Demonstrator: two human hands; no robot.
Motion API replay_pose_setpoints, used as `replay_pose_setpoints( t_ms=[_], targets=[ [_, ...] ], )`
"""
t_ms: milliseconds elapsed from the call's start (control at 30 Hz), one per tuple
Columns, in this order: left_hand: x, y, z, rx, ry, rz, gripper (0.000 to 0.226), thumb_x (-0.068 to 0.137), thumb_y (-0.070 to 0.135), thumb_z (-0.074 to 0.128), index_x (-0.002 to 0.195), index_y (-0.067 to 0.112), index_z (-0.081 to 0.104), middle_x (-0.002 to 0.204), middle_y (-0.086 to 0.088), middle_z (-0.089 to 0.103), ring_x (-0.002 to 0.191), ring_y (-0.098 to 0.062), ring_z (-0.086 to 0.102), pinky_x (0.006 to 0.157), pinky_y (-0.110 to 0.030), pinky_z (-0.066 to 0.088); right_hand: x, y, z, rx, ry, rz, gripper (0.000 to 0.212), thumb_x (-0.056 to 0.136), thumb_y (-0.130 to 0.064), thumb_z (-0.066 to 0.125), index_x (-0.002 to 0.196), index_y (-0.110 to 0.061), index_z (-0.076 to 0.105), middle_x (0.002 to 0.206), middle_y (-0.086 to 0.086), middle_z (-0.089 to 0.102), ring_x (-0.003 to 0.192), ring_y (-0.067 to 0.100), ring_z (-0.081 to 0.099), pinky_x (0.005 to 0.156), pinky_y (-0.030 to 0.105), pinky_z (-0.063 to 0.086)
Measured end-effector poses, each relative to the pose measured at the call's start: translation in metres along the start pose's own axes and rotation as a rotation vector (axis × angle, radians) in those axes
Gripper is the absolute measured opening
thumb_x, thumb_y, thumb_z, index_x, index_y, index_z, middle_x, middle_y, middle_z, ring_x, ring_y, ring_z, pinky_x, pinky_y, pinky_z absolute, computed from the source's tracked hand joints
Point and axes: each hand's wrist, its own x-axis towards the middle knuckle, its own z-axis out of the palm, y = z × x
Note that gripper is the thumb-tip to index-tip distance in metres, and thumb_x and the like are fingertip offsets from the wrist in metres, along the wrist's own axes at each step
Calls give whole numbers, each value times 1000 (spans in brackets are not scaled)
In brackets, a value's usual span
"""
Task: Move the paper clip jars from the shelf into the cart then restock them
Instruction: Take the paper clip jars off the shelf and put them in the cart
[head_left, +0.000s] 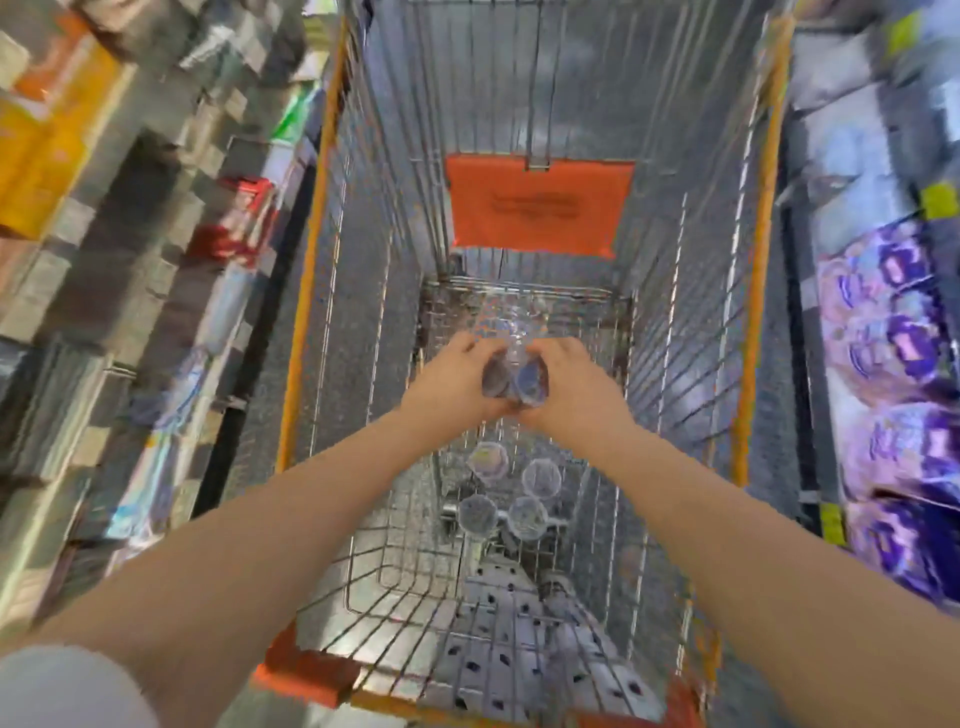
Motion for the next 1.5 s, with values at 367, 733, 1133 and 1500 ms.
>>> replay_pose_setpoints(
  t_ms=[367, 733, 1133, 1500],
  targets=[
    [47, -125, 134, -25, -139, -356, 61, 75, 26, 75, 125, 26, 40, 130, -13, 39, 118, -29, 44, 99, -45, 44, 63, 63, 148, 65, -158, 334, 72, 75, -20, 75, 136, -22, 36, 120, 2, 41, 93, 15, 51, 89, 31, 49],
    [58, -148, 183, -2, -145, -376, 67, 81, 12, 68, 136, 22, 31, 134, -12, 35, 121, -27, 41, 100, -37, 41, 76, 102, 185, -95, -251, 292, 65, 81, -10, 67, 136, -20, 34, 126, 5, 44, 118, 23, 42, 103, 35, 37],
    [49, -104, 115, -7, -77, -320, 72, 81, 13, 64, 141, 28, 26, 137, -9, 41, 117, -27, 48, 92, -42, 49, 66, 45, 115, -170, -133, 76, 53, 84, -14, 60, 134, -18, 43, 123, 5, 55, 116, 24, 48, 102, 37, 39],
    [-35, -2, -52, -150, 282, -22, 30, 86, 13, 56, 116, 11, 57, 109, -9, 63, 102, -25, 56, 82, -29, 38, 0, -67, -34, 9, 102, -277, 35, 85, -15, 59, 120, -14, 58, 117, 4, 61, 111, 22, 53, 90, 33, 40]
  ],
)
